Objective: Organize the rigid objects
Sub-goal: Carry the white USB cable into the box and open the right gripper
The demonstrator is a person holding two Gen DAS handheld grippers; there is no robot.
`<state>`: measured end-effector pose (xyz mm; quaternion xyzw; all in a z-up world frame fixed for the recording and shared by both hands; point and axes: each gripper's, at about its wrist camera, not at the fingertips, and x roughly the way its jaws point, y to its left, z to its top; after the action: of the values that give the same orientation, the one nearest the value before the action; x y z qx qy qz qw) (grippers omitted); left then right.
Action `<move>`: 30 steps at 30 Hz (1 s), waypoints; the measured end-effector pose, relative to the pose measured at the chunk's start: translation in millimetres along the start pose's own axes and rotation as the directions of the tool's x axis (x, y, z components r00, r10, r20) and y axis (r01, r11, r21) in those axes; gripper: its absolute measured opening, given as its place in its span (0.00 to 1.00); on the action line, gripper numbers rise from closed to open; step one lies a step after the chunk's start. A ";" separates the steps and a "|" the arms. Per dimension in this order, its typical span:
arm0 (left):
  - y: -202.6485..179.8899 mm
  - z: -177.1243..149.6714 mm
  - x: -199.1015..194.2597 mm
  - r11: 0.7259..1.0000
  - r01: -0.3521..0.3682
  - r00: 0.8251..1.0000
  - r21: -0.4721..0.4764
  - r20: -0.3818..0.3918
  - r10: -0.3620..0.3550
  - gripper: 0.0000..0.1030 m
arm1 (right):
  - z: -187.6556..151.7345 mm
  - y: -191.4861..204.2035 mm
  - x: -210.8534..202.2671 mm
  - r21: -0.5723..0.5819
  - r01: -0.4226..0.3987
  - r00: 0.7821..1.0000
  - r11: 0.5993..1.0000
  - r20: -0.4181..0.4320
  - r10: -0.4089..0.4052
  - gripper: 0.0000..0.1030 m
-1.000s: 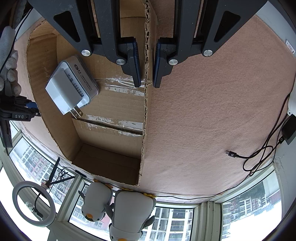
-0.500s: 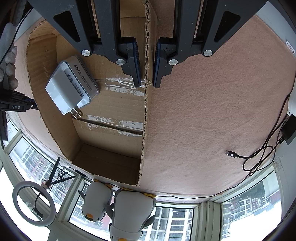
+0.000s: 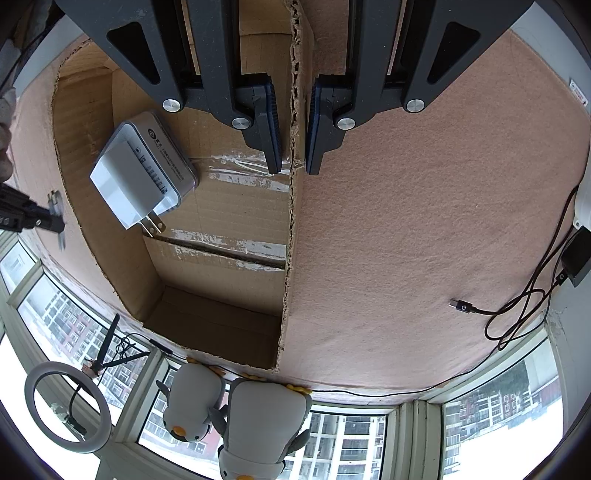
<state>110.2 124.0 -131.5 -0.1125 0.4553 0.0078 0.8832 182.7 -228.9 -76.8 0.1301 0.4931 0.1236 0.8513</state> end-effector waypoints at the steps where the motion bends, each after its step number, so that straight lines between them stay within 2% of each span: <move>1: 0.0 0.0 0.0 1.000 0.000 1.000 0.000 0.000 0.000 0.14 | -0.3 9.8 -3.7 -0.025 -0.005 1.000 1.000 0.010 0.005 0.12; 9: -0.2 -0.6 0.6 1.000 0.002 1.000 0.000 -0.001 -0.002 0.14 | 5.7 60.2 -3.8 -0.145 -0.040 0.999 0.989 0.017 0.042 0.12; 17: -0.6 -0.8 1.4 1.000 0.004 1.000 0.004 -0.003 -0.004 0.14 | 15.6 116.3 15.3 -0.269 -0.039 0.999 0.962 -0.006 0.039 0.12; 22: -0.6 -0.8 1.2 1.000 0.007 1.000 0.003 -0.003 -0.007 0.14 | 15.7 136.8 33.8 -0.314 -0.032 0.999 0.949 -0.031 0.024 0.12; 30: -1.1 -0.2 1.1 1.000 0.009 1.000 0.004 -0.003 -0.009 0.14 | 15.4 146.7 54.0 -0.346 0.008 0.999 0.938 -0.041 -0.023 0.12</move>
<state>110.8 122.8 -132.3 -0.1130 0.4563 0.0028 0.8826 210.3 -74.9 -62.6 -0.0278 0.4835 0.2044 0.8507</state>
